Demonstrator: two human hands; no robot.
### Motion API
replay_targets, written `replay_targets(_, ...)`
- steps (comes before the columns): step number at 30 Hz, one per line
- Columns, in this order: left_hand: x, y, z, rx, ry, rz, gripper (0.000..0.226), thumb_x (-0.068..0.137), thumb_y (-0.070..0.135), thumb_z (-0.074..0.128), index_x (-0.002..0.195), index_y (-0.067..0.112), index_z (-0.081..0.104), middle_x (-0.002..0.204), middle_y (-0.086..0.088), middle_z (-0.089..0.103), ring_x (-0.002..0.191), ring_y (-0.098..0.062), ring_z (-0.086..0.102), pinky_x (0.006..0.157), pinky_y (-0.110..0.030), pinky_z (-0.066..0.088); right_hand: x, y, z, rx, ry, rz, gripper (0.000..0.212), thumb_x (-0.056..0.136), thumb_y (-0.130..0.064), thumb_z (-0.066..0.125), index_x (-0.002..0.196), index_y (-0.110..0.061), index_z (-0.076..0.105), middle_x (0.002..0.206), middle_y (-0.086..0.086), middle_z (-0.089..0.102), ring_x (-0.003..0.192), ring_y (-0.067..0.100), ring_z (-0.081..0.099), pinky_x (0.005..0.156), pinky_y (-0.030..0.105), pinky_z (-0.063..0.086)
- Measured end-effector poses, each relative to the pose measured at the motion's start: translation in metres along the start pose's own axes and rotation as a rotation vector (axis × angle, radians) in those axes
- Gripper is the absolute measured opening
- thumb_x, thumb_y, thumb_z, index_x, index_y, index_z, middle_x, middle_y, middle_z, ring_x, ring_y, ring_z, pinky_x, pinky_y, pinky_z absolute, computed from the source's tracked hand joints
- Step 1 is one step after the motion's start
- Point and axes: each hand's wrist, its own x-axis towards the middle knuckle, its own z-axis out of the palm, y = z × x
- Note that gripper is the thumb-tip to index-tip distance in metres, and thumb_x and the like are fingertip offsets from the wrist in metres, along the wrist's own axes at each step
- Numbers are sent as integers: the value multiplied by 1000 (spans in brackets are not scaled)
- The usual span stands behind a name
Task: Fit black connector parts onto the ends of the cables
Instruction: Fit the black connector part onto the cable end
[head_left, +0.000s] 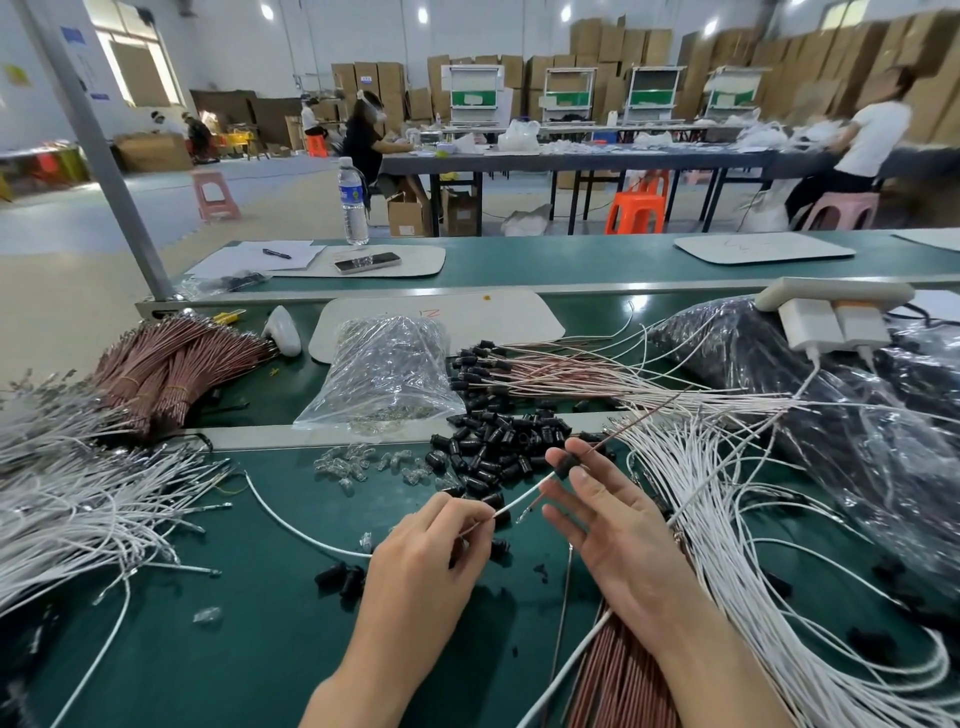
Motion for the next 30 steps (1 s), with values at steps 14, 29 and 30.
replay_targets(14,0,0,0,-22,19,-7,19,90,17,73,97,33,64,88,21,61,77,-7,63,66,-33,55,-1,1,5,-32,-17,18,33,85,-10,67,117,-14,72,124,12,71,98,24,74,74,30,61)
replay_targets(29,0,-2,1,-26,16,17,16,93,23,68,100,35,61,91,21,58,77,-9,63,65,-34,54,-4,3,10,-98,-48,28,31,84,-15,69,113,-17,77,125,12,71,100,24,73,77,30,60)
replay_targets(30,0,-2,1,-28,17,18,14,94,24,67,101,34,61,91,21,58,77,-9,63,65,-34,54,-4,3,11,-94,-50,32,30,84,-14,69,112,-17,77,124,12,71,100,24,73,78,30,60)
